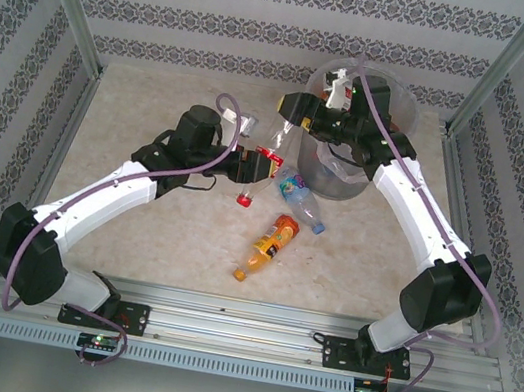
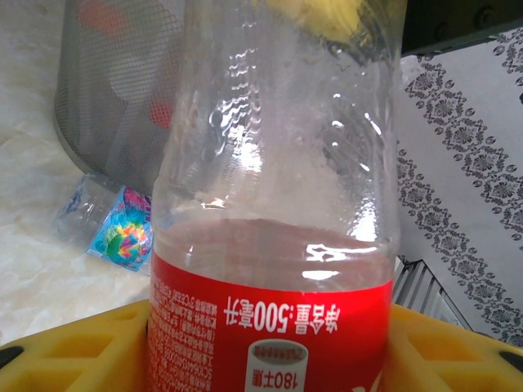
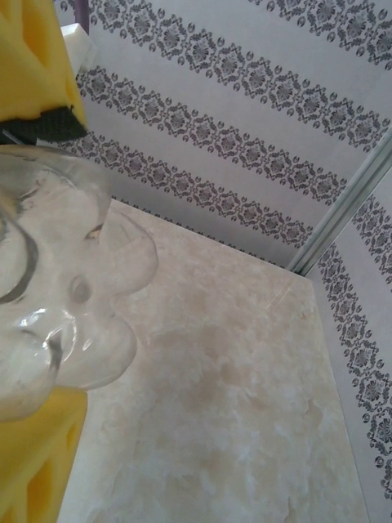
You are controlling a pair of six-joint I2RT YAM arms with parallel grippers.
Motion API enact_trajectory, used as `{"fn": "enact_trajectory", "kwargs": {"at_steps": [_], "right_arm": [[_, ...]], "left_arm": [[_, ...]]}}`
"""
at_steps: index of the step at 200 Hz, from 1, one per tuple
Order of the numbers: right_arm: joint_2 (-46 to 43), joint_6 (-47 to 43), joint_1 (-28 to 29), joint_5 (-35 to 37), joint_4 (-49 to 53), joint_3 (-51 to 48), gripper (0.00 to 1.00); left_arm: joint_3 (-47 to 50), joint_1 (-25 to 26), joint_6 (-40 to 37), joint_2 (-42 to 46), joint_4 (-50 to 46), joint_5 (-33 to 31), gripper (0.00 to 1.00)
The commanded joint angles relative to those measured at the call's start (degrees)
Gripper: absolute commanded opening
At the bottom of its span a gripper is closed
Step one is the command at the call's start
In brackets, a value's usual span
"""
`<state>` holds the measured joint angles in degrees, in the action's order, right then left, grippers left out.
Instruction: Put the plastic bottles in the bin
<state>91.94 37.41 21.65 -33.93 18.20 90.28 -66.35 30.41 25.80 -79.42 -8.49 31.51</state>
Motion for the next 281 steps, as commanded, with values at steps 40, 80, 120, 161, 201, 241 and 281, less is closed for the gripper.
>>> {"fn": "enact_trajectory", "kwargs": {"at_steps": [40,80,120,161,201,241,281], "right_arm": [[-0.80,-0.41,-0.17,-0.08,-0.69,2.43,0.60],[-3.16,-0.63,-3.64,-0.17,0.64,5.16,0.56],[-5.53,-3.46,-10.66,1.39,5.13,10.45,0.55],[-7.33,-9.49,-17.02,9.85,10.63,17.68,0.54],[-6.70,-15.63,-20.00,24.45,12.23,23.14,0.53],[-3.82,-21.85,-20.71,37.50,8.33,24.77,0.52],[0.17,-26.42,-20.89,41.36,5.41,27.23,0.51]], "left_arm": [[-2.60,0.79,0.37,-0.41,3.10,1.18,0.68],[-4.70,0.91,1.27,-0.92,4.82,1.92,1.00],[-6.09,0.88,-1.99,0.53,2.36,2.81,1.00],[-6.27,0.89,-5.52,2.51,-1.97,4.18,1.00],[-5.24,0.90,-6.83,4.39,-4.84,2.23,1.00],[-4.22,0.88,-7.11,5.47,-6.86,-0.21,1.00],[-2.86,0.90,-7.25,6.20,-8.86,-2.24,1.00]]}}
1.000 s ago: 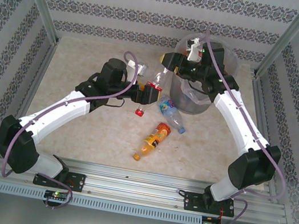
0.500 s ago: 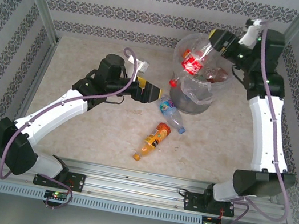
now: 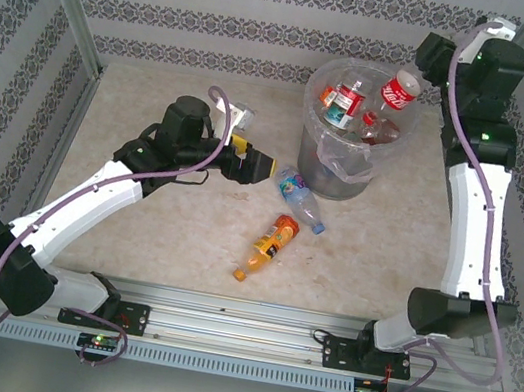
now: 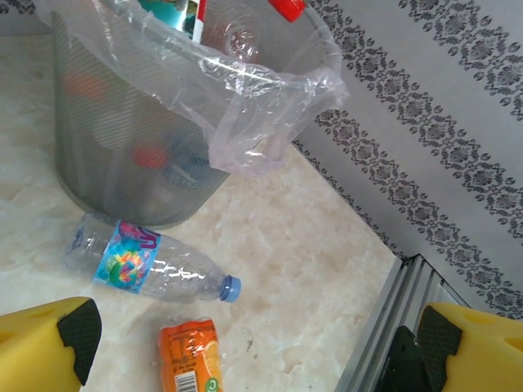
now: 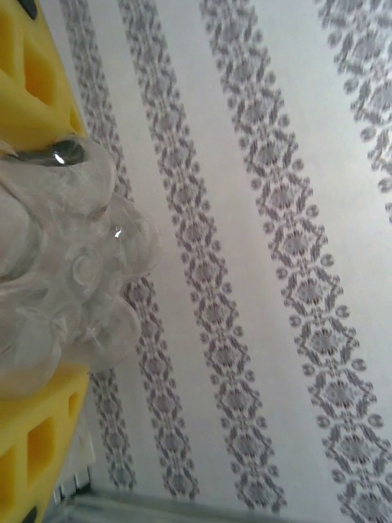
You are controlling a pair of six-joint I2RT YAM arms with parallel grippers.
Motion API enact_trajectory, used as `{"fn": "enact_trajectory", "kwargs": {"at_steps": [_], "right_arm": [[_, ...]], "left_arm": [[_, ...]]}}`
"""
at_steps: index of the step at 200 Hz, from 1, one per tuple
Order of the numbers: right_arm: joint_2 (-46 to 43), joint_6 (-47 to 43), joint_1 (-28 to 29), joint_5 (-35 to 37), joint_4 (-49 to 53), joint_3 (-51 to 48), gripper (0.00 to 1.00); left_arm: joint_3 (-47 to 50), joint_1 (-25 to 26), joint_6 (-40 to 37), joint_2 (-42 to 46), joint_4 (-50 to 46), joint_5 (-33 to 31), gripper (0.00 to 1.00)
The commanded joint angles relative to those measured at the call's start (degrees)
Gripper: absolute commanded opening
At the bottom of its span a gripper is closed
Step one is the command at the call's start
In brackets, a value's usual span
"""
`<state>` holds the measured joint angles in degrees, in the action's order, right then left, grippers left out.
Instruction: Put the plastic bottles in the bin
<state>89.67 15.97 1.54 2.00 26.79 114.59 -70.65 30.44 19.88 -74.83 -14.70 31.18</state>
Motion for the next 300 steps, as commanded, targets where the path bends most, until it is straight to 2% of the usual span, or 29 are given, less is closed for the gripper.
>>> {"fn": "enact_trajectory", "kwargs": {"at_steps": [1,40,88,118,132,174,227,300], "right_arm": [[2.57,-5.11,-0.77,5.45,-3.12,3.06,0.51],[6.97,-10.82,-0.42,8.39,-0.16,7.75,0.51],[8.58,-18.28,2.35,10.92,-0.64,7.02,0.51],[11.76,-19.65,3.56,7.78,11.15,16.72,0.52],[12.22,-20.74,4.40,7.36,14.87,18.06,0.52],[8.66,-18.67,4.44,2.14,16.22,10.98,0.50],[9.69,-16.19,4.40,-3.95,23.73,12.72,0.50],[0.94,-11.65,3.38,-2.70,10.86,-9.78,0.51]], "left_arm": [[1.51,0.86,-1.29,1.65,-2.68,-2.00,1.00],[3.27,0.86,-0.97,2.30,-3.49,-3.65,1.00],[2.65,0.90,-1.33,2.10,-5.58,-6.43,1.00],[2.55,0.92,-1.84,2.58,-7.46,-7.56,1.00],[2.48,0.92,-2.12,2.34,-7.95,-7.71,1.00],[1.59,0.86,-3.21,0.69,-8.53,-5.21,1.00],[0.64,0.92,-6.35,-1.48,-11.92,-3.42,1.00],[2.16,0.90,-6.15,-1.04,-10.86,-2.94,1.00]]}}
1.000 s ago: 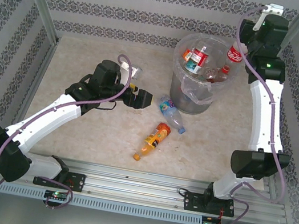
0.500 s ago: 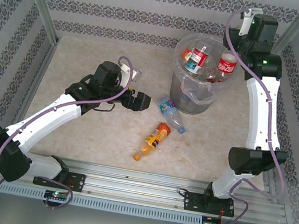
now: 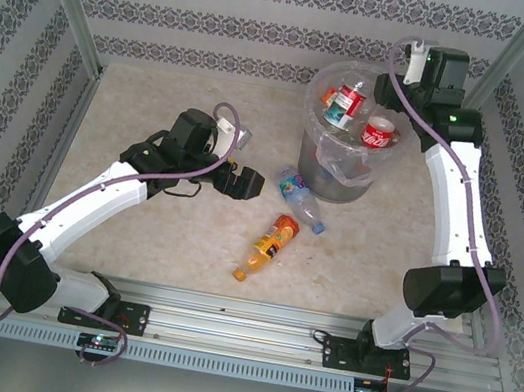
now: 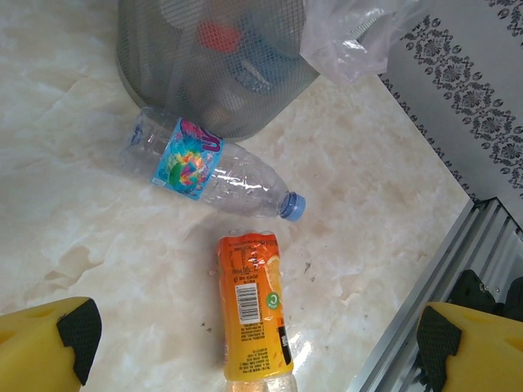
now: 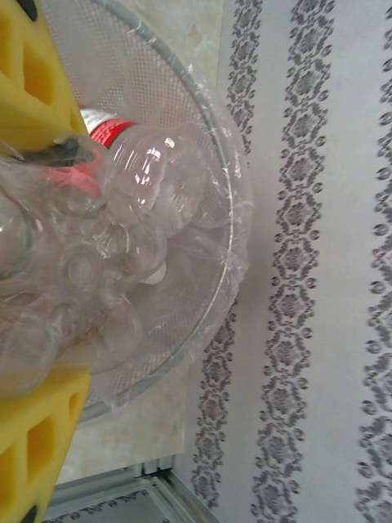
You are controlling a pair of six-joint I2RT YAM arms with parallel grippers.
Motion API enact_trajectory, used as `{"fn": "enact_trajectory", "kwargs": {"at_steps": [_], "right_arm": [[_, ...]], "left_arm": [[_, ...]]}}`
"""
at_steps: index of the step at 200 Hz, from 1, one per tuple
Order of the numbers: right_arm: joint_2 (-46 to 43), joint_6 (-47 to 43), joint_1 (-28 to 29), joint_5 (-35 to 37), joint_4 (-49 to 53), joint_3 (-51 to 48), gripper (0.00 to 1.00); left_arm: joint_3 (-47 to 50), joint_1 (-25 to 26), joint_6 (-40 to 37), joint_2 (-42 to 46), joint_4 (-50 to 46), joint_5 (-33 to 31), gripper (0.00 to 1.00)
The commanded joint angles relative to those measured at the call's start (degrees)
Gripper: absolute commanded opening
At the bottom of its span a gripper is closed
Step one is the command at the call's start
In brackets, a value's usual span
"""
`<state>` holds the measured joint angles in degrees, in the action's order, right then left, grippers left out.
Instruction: Put the plastic bottles in the bin
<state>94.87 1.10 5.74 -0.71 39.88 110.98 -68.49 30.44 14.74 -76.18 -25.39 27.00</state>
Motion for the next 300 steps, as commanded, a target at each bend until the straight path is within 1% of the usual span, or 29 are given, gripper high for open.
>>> {"fn": "enact_trajectory", "kwargs": {"at_steps": [1,34,76,111,147,164,193,199,210,227,269,300], "right_arm": [[-4.35,3.29,-0.90,-0.08,-2.56,-6.50,0.51],[-7.74,6.32,-1.87,-2.36,-10.47,-16.40,0.51],[-8.93,6.47,-1.87,-3.05,-17.10,-24.21,0.51],[-9.86,4.75,-1.79,-3.16,-18.28,-27.38,0.51],[-10.72,3.95,-1.79,-4.46,-18.87,-29.48,0.53],[-10.63,4.23,-1.78,-4.92,-17.72,-28.58,0.55],[-11.95,5.67,-2.00,-5.52,-14.54,-25.52,0.66],[-12.23,6.01,-2.11,-5.59,-13.71,-24.64,0.71],[-12.66,6.50,-2.30,-5.96,-11.50,-23.00,0.85],[-13.68,7.13,-2.44,-6.29,-8.91,-21.26,0.98],[-16.55,8.74,-2.54,-8.40,-4.12,-18.63,0.98],[-20.67,11.62,-2.57,-10.21,-0.94,-19.75,0.98]], "left_arm": [[0.01,0.88,-0.98,0.28,-0.14,1.27,1.00],[1.16,0.85,0.02,-0.54,0.56,0.26,1.00],[3.41,0.86,0.11,0.30,-0.70,-1.22,1.00],[4.52,1.19,0.77,-0.96,0.25,-0.71,1.00],[4.45,3.76,0.06,-2.73,-1.15,-3.82,1.00],[4.98,4.99,-0.38,-3.39,-1.42,-5.10,1.00],[5.27,6.63,-1.89,-5.10,-1.77,-6.69,1.00],[5.29,6.88,-2.07,-5.81,-1.69,-6.54,1.00],[5.22,7.46,-2.41,-6.96,-1.15,-6.45,1.00],[5.20,8.66,-2.51,-8.88,-0.20,-6.46,1.00],[4.17,11.08,-3.28,-12.65,-0.10,-7.50,1.00],[3.89,12.45,-4.49,-14.62,-1.65,-8.62,1.00]]}}
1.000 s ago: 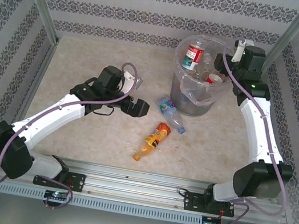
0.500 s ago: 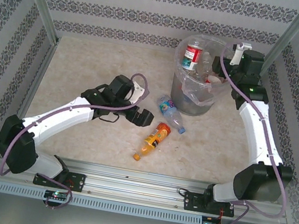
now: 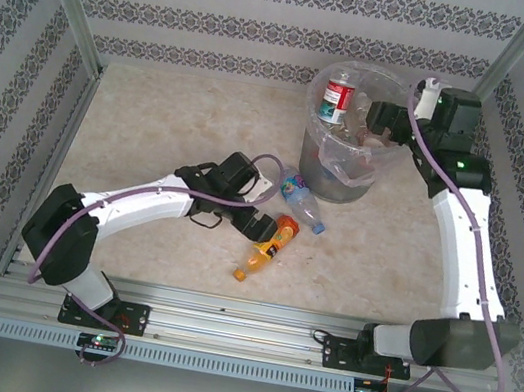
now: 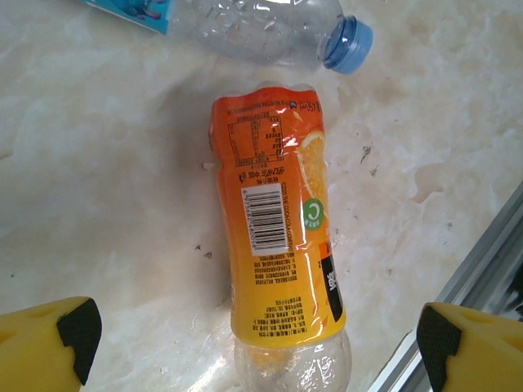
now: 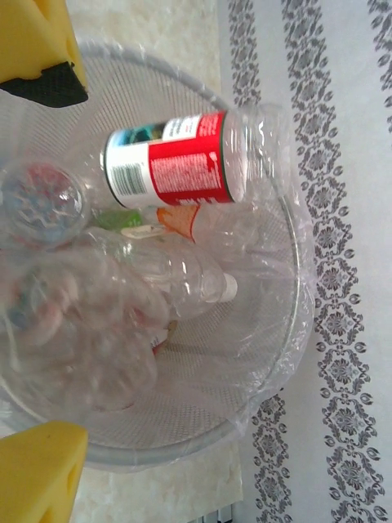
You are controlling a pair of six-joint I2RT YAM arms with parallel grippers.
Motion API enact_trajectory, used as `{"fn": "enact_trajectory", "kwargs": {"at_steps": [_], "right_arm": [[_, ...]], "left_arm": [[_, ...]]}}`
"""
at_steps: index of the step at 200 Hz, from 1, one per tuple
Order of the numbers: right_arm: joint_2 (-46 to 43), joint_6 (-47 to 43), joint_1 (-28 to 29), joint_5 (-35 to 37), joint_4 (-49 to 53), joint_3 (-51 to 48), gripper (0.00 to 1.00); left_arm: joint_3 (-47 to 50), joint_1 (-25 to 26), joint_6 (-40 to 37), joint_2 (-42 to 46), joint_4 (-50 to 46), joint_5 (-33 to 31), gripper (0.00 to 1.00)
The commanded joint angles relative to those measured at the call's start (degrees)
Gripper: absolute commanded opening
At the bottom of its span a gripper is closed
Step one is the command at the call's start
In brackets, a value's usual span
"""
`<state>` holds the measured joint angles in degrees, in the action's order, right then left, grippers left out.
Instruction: Put the plastic bottles in the bin
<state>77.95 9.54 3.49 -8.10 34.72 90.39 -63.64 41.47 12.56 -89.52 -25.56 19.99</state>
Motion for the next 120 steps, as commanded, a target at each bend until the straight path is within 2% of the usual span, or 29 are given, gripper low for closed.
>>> {"fn": "enact_trajectory", "kwargs": {"at_steps": [1,24,81,120], "right_arm": [[-3.85,3.37,-0.32,-2.94,4.26,0.71,0.98],[-8.53,6.89,-0.16,-6.16,6.12,-2.31,0.98],[-18.86,12.62,0.40,-19.56,5.81,-13.76,0.98],[-22.67,13.20,0.62,-21.85,7.25,-19.06,0.98]], "left_arm": [[-1.01,1.46,-2.34,-1.33,-1.54,-1.61,1.00],[-0.97,2.58,-2.96,-2.73,-2.45,-2.30,1.00],[-2.69,5.36,-3.86,-7.25,-4.49,-5.28,0.98],[-5.15,7.32,-2.69,-11.12,-5.61,-4.72,0.94]]}}
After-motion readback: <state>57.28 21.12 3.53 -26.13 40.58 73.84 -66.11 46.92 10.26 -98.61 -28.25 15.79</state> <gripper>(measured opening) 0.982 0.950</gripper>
